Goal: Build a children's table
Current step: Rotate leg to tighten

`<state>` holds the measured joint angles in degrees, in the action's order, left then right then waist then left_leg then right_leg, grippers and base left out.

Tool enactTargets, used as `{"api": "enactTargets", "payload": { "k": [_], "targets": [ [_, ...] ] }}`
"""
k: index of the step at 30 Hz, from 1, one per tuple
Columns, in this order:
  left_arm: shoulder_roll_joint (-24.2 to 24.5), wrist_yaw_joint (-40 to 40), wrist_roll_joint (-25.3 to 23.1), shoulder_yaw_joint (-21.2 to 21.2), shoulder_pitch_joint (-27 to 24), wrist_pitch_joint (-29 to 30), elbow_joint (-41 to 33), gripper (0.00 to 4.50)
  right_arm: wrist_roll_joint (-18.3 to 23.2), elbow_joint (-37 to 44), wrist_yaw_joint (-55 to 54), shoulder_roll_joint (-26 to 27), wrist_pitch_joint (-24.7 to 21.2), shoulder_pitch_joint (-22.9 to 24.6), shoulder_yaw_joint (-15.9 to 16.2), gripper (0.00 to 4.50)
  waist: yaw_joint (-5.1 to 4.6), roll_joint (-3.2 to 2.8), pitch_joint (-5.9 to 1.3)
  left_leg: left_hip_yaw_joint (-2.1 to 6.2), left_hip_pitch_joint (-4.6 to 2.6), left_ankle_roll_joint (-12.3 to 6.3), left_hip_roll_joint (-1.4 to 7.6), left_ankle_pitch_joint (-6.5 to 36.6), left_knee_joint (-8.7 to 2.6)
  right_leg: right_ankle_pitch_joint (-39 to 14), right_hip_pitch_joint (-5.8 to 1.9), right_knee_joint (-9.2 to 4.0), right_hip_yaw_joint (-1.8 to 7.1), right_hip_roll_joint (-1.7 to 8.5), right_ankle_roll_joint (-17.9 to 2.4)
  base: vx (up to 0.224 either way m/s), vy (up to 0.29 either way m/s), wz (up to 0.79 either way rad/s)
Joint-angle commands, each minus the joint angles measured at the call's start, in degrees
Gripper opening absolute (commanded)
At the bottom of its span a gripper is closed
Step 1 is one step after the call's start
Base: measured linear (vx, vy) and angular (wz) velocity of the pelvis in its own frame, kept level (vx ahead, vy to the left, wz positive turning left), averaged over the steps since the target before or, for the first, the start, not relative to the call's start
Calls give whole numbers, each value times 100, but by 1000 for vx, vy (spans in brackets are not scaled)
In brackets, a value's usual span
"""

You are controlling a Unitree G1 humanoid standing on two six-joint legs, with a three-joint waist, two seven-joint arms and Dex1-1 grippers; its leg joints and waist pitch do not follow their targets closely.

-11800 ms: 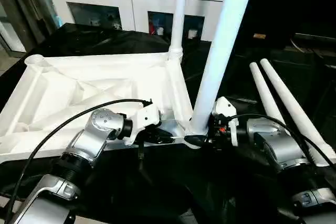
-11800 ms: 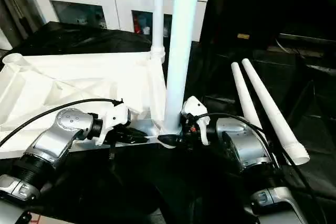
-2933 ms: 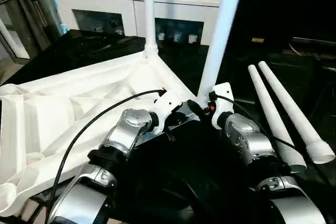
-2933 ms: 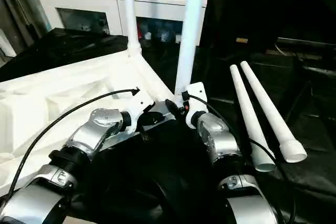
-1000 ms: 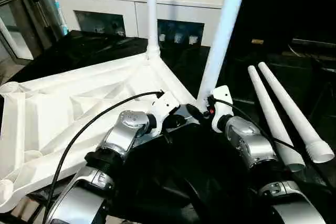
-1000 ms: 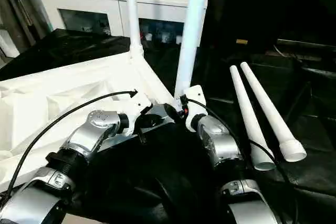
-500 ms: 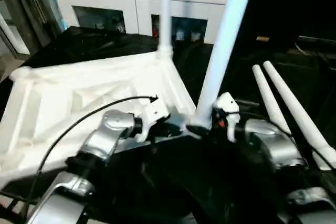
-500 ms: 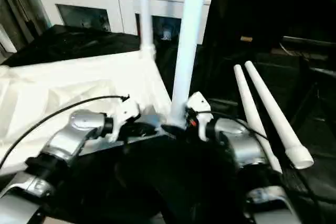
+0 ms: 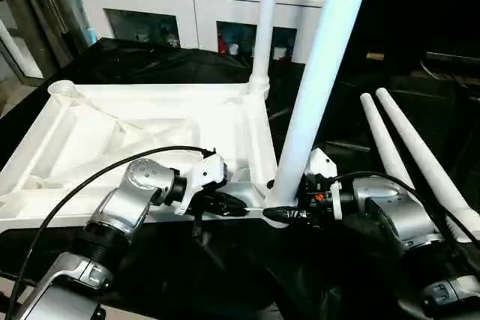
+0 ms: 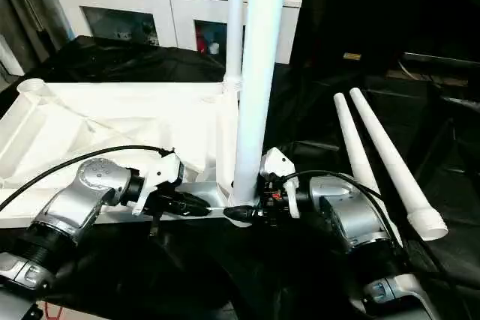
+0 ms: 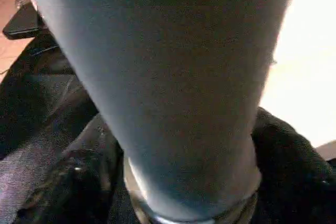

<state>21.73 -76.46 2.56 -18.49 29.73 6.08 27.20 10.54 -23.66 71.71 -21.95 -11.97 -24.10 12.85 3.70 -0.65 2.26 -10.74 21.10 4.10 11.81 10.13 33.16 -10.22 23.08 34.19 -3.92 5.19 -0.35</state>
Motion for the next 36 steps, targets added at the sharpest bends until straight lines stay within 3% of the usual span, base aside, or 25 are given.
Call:
{"api": "enactTargets", "payload": {
  "k": [1, 7, 11, 12, 14, 16, 17, 19, 21, 24, 25, 28, 29, 32, 36],
  "targets": [
    [-105, -153, 95, -138, 10, -28, -230, 0, -3, 153, 117, 47, -98, 67, 179, 310, 17, 60, -340, 15, -47, -383, 151, 1011, -349, -825, -295, -323, 225, 264, -1389, 0, 0, 0],
    [-173, 53, 61, -102, 38, -55, -159, 0, 19, 194, 54, 89, -193, 141, 174, 281, 29, 59, -335, 14, -53, -361, 152, 1063, -351, -966, -290, -336, 225, 267, -1353, 0, 0, 0],
    [-403, 541, 31, 45, 130, 20, -10, 0, 64, 11, -421, 323, -286, 127, -3, 277, 46, 69, -331, 10, -71, -310, 152, 1127, -354, -1076, -274, -352, 232, 272, -1329, 0, 0, 0],
    [-599, 1039, -103, 128, 267, 8, 209, 0, -68, -278, -1090, 578, -155, 23, -169, 277, 28, 74, -320, 10, -61, -275, 148, 1183, -360, -1201, -269, -365, 236, 274, -1293, 0, 0, 0],
    [-599, 1039, -103, 128, 267, 8, 209, 0, -68, -278, -1090, 578, -155, 23, -169, 277, 7, 70, -311, 12, -74, -207, 137, 1305, -365, -1432, -246, -396, 238, 283, -1238, 0, 0, 0],
    [-683, 1245, -155, 158, 330, 13, 309, 0, -159, -445, -1444, 692, -119, -42, -234, 276, -43, 77, -298, 41, -74, -95, 127, 1525, -386, -1967, -248, -446, 233, 293, -1025, 0, 0, 0],
    [-1015, 1957, -292, 247, 588, 91, 673, 0, -341, -943, -2513, 1038, -168, -250, -441, 276, -54, 99, -297, 42, -64, -92, 125, 1523, -386, -2007, -251, -450, 232, 287, -989, 0, 0, 0],
    [-1239, 2423, -381, 287, 767, 124, 916, 0, -402, -1166, -3036, 1254, -209, -340, -554, 276, -97, 77, -275, 49, -107, 24, 105, 1731, -388, -2399, -194, -492, 220, 282, -910, 0, 0, 0],
    [-1516, 2950, -444, 341, 953, 227, 1152, 0, -490, -1390, -3670, 1500, -293, -433, -651, 276, -106, 88, -271, 61, -106, 72, 96, 1810, -386, -2691, -194, -543, 212, 293, -771, 0, 0, 0],
    [-1832, 3312, -481, 367, 1078, 299, 1355, 0, -643, -1590, -4134, 1757, -317, -520, -621, 276, -99, 94, -281, 55, -102, -23, 96, 1769, -391, -2487, -190, -549, 214, 283, -770, 0, 0, 0],
    [-1929, 3358, -500, 351, 1091, 278, 1410, 0, -731, -1646, -4167, 1813, -185, -544, -536, 276, -100, 43, -282, 54, -100, -29, 93, 1773, -390, -2447, -189, -543, 219, 282, -783, 0, 0, 0],
    [-1985, 3376, -515, 341, 1096, 258, 1442, 0, -790, -1681, -4173, 1842, -85, -559, -478, 276, -97, 68, -289, 53, -72, -88, 97, 1737, -397, -2264, -212, -538, 214, 281, -825, 0, 0, 0],
    [-1991, 3253, -509, 329, 1075, 185, 1453, 0, -699, -1789, -4163, 1853, 40, -629, -618, 331, -96, 68, -292, 52, -70, -99, 96, 1736, -396, -2246, -214, -535, 214, 279, -827, 0, 0, 0],
    [-1941, 3065, -500, 315, 1051, 58, 1449, 0, -521, -1859, -4076, 1841, -27, -699, -833, 353, -101, 62, -292, 48, -66, -138, 95, 1730, -397, -2175, -216, -532, 217, 279, -869, 0, 0, 0],
    [-1751, 2672, -444, 243, 947, -91, 1312, 0, -578, -1761, -3715, 1599, 72, -696, -753, 394, -103, 65, -296, 52, -60, -157, 108, 1759, -405, -2128, -225, -524, 220, 284, -895, 0, 0, 0]
  ]
}}
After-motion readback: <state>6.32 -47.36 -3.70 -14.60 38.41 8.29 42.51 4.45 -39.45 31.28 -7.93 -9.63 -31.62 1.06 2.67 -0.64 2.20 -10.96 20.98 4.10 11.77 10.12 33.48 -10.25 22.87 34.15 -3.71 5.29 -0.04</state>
